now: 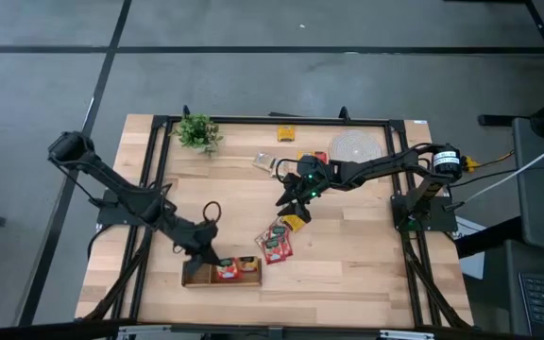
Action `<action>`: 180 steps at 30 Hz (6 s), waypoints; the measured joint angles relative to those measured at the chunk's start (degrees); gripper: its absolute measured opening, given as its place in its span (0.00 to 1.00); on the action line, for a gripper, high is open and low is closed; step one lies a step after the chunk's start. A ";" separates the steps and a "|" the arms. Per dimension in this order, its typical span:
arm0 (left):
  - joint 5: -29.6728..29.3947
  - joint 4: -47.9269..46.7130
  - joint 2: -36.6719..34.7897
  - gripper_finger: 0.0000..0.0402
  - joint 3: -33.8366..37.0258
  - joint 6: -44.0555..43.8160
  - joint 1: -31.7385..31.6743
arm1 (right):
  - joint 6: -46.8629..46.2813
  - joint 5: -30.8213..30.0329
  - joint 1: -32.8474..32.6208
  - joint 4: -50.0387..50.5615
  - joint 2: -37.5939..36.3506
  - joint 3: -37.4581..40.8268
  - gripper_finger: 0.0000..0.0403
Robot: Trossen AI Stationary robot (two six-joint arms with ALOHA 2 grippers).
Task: Pick & Place Tea
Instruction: Put the red tea bag into the middle section of the wooden organizer
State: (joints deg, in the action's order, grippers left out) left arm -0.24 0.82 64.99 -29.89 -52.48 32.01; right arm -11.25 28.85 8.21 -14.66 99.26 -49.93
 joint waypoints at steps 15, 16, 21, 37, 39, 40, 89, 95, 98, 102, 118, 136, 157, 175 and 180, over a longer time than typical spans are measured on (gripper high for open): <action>-4.82 -9.71 0.02 0.01 0.00 -0.33 2.88 | 1.21 -2.93 0.01 -0.04 0.00 0.00 0.50; -4.86 -10.14 0.02 0.01 0.00 -0.32 2.87 | 1.23 -2.95 0.02 -0.04 0.00 0.00 0.50; -6.98 -10.51 0.02 0.01 0.00 2.26 2.86 | 1.25 -3.08 0.02 -0.07 0.00 0.00 0.50; -7.55 -10.05 0.02 0.04 0.00 3.76 1.88 | 1.25 -4.36 0.00 -0.07 0.00 0.00 0.50; -7.57 -10.05 0.02 0.05 0.00 3.77 1.88 | 1.25 -4.36 0.00 -0.07 0.00 0.00 0.50; -7.58 -10.05 0.02 0.06 0.00 3.77 1.88 | 1.25 -4.36 0.00 -0.07 0.00 0.00 0.50; -19.33 -4.65 0.04 0.08 0.00 23.75 -12.29 | -8.01 -6.56 -4.30 11.11 0.81 2.03 0.41; -19.33 -4.65 0.04 0.08 0.00 23.27 -12.24 | -9.59 -3.24 -4.57 7.36 5.72 2.10 0.39; -19.33 -4.65 0.04 0.08 0.02 23.27 -12.24 | -9.69 -1.88 -4.55 5.24 6.91 2.10 0.39; -19.28 -4.65 0.04 0.08 0.02 23.27 -12.24 | -9.71 -0.33 -4.55 3.98 7.04 2.06 0.39; -19.15 -4.67 0.04 0.08 0.01 23.28 -12.24 | -10.59 2.31 -4.55 1.55 7.42 2.06 0.39; -19.15 -4.77 0.04 0.08 0.02 23.28 -12.25 | -11.86 0.97 -5.49 -2.22 10.58 1.97 0.39; -19.16 -4.85 0.04 0.08 0.02 23.27 -12.26 | -11.48 2.70 -5.42 -5.44 10.75 2.03 0.02; -19.18 -4.87 0.04 0.08 0.02 23.28 -12.26 | -10.73 0.70 -5.21 -8.38 8.79 2.05 0.01; -19.39 -4.87 0.04 0.08 0.02 23.28 -12.24 | -10.44 -0.79 -5.05 -8.75 7.48 0.83 0.00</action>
State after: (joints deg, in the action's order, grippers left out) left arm -19.63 -4.05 65.04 -29.87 -29.20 19.77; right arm -21.69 28.06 3.16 -23.41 106.75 -49.10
